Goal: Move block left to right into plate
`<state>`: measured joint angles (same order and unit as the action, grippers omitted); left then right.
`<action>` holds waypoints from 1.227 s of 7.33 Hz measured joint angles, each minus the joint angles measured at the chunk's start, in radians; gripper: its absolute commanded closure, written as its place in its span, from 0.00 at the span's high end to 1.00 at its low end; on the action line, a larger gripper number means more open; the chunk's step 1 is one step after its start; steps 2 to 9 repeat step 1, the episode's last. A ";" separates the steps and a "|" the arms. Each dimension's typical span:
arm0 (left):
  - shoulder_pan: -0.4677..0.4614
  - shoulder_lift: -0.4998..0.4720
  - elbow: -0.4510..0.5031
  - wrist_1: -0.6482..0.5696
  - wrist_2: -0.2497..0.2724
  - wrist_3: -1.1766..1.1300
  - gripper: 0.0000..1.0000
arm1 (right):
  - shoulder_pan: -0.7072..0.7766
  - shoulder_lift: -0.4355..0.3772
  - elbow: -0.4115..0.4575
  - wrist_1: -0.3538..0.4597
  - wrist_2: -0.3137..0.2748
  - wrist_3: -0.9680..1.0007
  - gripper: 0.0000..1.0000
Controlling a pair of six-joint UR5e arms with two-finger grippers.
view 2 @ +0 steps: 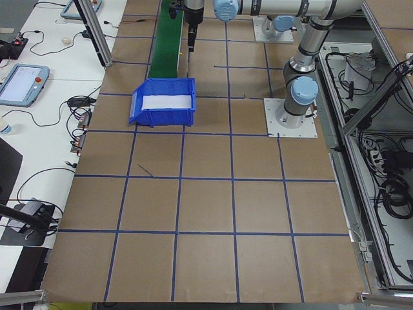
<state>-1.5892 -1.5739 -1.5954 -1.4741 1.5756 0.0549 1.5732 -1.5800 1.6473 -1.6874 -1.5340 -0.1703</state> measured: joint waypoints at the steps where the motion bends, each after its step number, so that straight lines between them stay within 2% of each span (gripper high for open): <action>1: 0.000 0.000 0.000 0.000 0.000 -0.001 1.00 | 0.001 0.000 0.000 0.000 0.000 0.000 1.00; 9: 0.000 0.000 0.000 0.000 0.000 -0.001 1.00 | 0.001 0.000 0.000 0.000 0.000 0.000 1.00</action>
